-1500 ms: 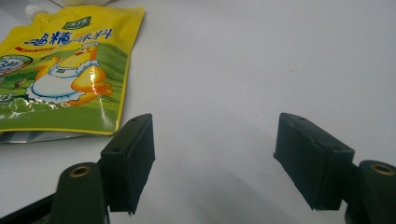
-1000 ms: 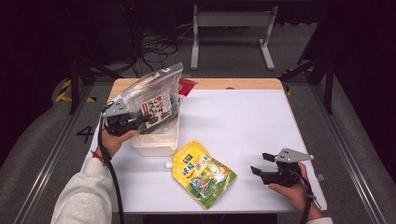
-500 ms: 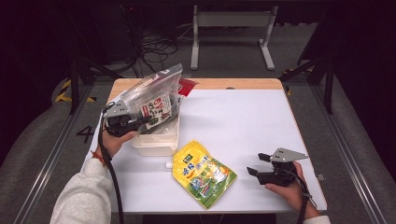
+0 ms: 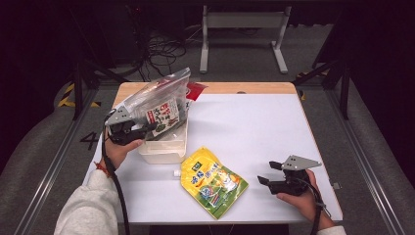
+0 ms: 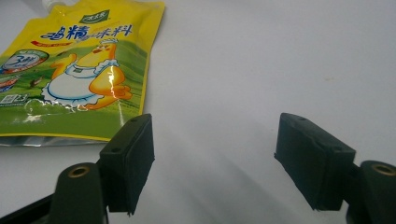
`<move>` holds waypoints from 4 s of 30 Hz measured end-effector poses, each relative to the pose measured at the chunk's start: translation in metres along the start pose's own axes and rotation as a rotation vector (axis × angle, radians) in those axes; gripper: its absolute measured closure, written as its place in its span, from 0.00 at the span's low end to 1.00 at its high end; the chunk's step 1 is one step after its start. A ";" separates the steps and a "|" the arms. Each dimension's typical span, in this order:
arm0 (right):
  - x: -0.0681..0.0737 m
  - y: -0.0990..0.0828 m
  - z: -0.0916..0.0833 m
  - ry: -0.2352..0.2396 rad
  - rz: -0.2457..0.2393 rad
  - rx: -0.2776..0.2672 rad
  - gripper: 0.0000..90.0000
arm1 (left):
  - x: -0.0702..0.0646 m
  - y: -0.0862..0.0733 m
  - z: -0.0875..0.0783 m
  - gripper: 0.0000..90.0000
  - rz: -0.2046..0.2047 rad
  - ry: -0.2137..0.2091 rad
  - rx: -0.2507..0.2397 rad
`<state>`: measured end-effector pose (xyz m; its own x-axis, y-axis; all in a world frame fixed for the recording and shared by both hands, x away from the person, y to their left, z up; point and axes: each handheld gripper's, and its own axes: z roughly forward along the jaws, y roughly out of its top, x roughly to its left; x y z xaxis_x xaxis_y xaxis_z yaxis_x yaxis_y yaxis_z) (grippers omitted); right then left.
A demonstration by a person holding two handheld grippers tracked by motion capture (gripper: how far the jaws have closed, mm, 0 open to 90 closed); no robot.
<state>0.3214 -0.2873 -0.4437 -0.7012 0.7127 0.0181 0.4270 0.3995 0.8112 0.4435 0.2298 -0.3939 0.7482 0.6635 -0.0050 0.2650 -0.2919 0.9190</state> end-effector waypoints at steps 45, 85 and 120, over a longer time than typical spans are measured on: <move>0.055 0.015 0.004 0.172 -0.099 0.004 0.91 | -0.114 -0.068 -0.044 0.50 0.088 -0.146 0.195; 0.055 0.014 0.038 0.216 -0.098 0.068 0.82 | -0.144 -0.072 0.022 0.24 -0.160 -0.448 0.374; 0.056 0.014 0.036 0.132 -0.147 0.085 0.75 | -0.168 -0.054 0.056 0.27 -0.102 -0.425 0.307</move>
<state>0.3085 -0.2206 -0.4521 -0.8258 0.5638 -0.0155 0.3574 0.5445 0.7588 0.3376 0.0958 -0.4652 0.8728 0.3804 -0.3057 0.4674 -0.4713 0.7480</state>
